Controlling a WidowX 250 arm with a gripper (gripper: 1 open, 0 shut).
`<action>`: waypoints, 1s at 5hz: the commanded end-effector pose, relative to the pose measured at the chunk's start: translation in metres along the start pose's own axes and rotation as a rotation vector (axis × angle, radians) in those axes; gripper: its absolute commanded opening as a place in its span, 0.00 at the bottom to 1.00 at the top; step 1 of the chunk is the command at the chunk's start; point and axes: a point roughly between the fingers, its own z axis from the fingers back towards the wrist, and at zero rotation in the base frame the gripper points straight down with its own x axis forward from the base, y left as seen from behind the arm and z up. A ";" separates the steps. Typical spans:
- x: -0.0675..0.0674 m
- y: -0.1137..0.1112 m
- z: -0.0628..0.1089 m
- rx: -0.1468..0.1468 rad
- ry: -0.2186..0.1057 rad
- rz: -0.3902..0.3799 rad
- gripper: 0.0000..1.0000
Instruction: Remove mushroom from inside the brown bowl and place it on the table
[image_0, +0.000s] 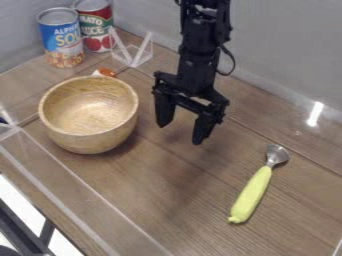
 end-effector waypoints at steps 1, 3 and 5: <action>0.000 0.009 0.010 0.007 -0.026 0.016 1.00; -0.006 0.011 0.039 0.007 -0.037 0.031 1.00; -0.016 0.014 0.106 0.025 -0.054 0.046 1.00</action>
